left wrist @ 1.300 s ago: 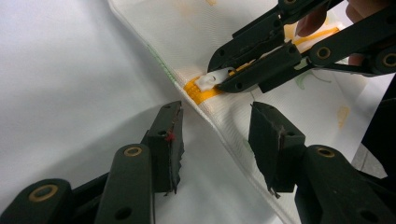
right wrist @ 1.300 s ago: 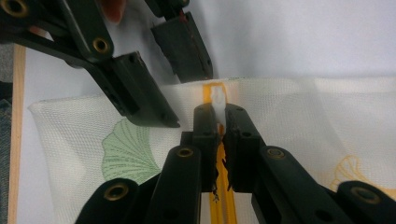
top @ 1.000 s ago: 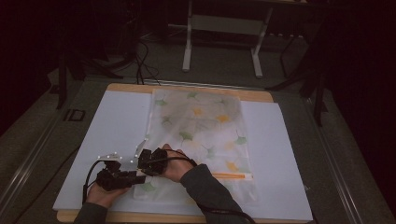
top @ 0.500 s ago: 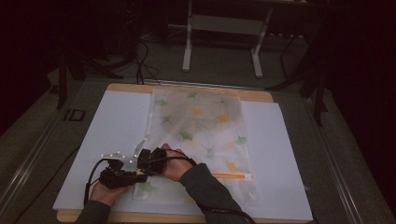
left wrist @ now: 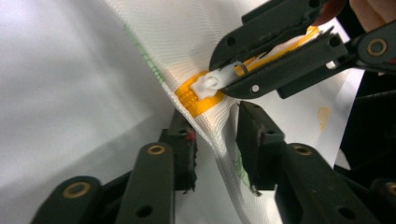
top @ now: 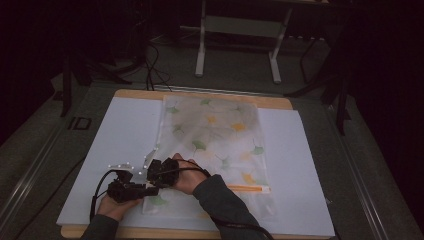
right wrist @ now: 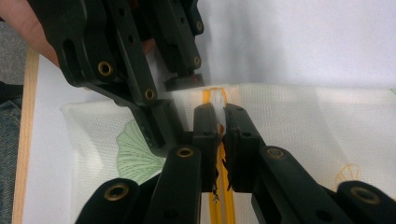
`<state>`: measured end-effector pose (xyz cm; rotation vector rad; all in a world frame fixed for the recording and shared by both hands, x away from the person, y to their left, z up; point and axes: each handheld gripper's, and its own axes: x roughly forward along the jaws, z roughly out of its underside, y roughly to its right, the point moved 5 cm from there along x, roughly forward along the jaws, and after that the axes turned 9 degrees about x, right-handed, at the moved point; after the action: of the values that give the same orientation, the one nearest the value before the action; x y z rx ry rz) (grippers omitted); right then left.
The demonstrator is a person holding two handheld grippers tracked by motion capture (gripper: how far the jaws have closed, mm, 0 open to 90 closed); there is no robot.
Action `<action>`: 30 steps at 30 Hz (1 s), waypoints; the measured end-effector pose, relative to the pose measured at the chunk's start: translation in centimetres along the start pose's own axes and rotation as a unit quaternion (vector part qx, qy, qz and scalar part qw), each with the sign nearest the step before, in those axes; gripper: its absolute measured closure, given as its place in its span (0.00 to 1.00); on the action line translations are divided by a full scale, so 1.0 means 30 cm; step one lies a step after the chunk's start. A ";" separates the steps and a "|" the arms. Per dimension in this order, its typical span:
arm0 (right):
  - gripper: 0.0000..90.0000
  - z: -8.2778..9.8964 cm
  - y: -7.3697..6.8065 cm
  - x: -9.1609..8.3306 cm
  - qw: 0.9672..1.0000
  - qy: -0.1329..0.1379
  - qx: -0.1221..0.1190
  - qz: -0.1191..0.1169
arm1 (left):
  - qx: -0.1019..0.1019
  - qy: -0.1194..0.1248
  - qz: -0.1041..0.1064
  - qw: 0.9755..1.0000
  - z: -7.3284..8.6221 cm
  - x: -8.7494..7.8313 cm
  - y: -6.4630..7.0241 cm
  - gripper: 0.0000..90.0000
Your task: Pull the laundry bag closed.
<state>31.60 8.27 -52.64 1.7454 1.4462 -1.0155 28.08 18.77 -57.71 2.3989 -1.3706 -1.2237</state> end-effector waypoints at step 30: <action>0.94 0.041 0.009 0.032 0.999 -0.034 -0.001 0.000 | 0.010 0.002 0.014 1.000 0.003 -0.012 0.011 0.99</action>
<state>31.76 7.63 -54.09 1.6926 1.4058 -1.0623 27.71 18.89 -57.40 2.3854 -1.4161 -1.2046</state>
